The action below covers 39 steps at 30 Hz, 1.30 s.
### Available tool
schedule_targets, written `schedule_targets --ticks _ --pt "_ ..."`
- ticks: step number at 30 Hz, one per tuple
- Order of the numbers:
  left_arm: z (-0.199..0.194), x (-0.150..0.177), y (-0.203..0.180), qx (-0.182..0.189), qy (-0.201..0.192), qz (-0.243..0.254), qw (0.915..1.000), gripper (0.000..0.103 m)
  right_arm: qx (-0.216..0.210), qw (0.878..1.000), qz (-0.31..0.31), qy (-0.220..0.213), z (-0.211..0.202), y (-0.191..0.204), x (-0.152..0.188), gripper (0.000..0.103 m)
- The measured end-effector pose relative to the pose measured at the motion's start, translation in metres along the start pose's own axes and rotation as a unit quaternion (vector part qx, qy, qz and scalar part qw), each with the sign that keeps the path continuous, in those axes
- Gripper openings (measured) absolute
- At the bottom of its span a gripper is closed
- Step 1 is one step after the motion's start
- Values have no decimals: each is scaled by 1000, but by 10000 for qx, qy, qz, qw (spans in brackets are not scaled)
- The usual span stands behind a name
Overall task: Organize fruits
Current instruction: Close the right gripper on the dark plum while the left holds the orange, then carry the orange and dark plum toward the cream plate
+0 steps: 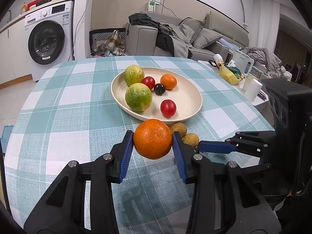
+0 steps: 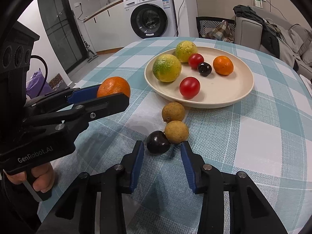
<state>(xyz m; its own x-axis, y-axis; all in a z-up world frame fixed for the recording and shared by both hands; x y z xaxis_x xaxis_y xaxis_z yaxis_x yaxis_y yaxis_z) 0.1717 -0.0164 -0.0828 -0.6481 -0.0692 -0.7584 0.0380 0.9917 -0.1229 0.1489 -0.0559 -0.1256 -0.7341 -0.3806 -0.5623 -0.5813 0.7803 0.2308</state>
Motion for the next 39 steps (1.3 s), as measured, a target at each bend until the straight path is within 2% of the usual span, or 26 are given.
schedule_targets --ticks 11,21,30,39 --pt "0 1 2 -13 10 -12 10000 37 28 10000 -19 8 2 -1 -2 37" --pt "2 2 4 -35 18 -5 10000 37 -105 9999 -96 21 1 4 0 25" --pt "4 2 7 -40 -7 -25 10000 37 -165 9997 -156 -54 -6 8 -1 25" --pt "-3 -2 5 -73 -116 2 9999 37 -199 9993 -81 -318 -22 3 -10 25"
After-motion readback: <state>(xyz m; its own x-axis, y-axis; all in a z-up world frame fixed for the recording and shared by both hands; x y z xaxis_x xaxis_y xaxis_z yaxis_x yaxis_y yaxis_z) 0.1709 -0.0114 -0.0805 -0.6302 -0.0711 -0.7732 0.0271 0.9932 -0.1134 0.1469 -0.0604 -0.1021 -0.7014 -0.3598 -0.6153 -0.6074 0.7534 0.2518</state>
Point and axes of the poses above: each gripper's, at about its wrist camera, not at the fingertips, and z roughly the way its jaws point, y to its left, x to its underside, the point moved 10 cm from there along z, roughly the way its jaws point, and after that the axes turned 4 degrees about -x, right-handed, at the moved point
